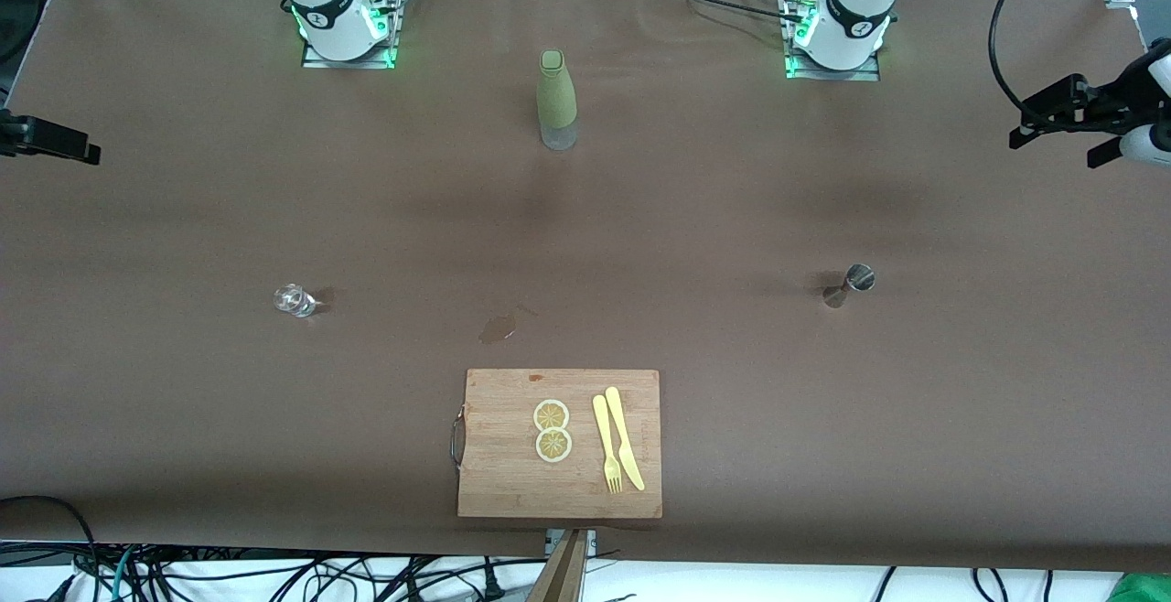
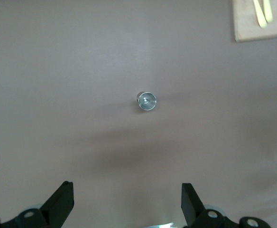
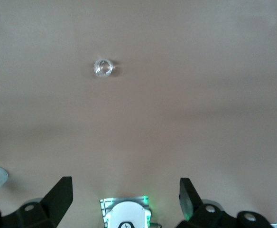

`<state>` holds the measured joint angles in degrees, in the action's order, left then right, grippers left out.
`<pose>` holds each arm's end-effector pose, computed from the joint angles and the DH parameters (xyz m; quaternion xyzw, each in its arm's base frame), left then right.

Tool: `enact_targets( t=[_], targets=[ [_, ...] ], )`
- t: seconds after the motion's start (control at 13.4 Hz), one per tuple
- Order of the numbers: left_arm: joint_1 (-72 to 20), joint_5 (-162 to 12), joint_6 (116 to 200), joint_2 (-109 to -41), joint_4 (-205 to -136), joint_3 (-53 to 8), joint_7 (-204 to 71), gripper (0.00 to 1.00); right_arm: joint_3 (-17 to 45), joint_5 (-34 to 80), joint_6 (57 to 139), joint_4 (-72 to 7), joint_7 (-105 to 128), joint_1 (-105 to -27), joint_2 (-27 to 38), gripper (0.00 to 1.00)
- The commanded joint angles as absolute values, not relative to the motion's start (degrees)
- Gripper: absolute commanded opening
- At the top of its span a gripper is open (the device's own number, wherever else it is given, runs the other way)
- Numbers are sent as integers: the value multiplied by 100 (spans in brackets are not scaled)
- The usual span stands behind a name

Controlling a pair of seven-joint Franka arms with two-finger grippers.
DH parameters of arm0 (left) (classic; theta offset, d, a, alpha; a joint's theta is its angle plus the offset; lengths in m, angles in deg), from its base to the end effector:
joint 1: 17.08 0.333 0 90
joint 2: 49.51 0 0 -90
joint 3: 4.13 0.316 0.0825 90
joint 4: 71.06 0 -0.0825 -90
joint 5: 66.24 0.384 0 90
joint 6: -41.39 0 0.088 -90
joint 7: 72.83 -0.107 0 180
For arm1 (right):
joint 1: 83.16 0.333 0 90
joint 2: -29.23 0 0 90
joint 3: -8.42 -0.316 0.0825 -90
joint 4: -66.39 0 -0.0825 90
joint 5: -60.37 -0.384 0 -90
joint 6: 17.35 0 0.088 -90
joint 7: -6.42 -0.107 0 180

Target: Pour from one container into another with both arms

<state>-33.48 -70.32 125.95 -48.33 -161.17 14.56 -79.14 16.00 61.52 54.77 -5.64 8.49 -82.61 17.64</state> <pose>0.5381 0.0152 0.6266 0.9978 -0.0372 -0.0356 0.0416 0.5776 -0.0644 0.6292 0.9938 -0.0451 -0.1008 0.0152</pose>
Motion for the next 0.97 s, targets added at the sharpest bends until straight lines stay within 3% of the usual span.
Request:
enact_targets(
  t=[0.0, 0.89],
  targets=[
    [-3492, -6547, 12752, -4652, -16282, 1364, -6916, 100, 1441, 6291, 5603, -814, 756, -8272, 2193, 100],
    [-3492, -6616, 13139, -4784, -16273, 1345, -6905, 100, 1238, 6274, 5621, -806, 579, -8281, 2097, 100]
  ],
)
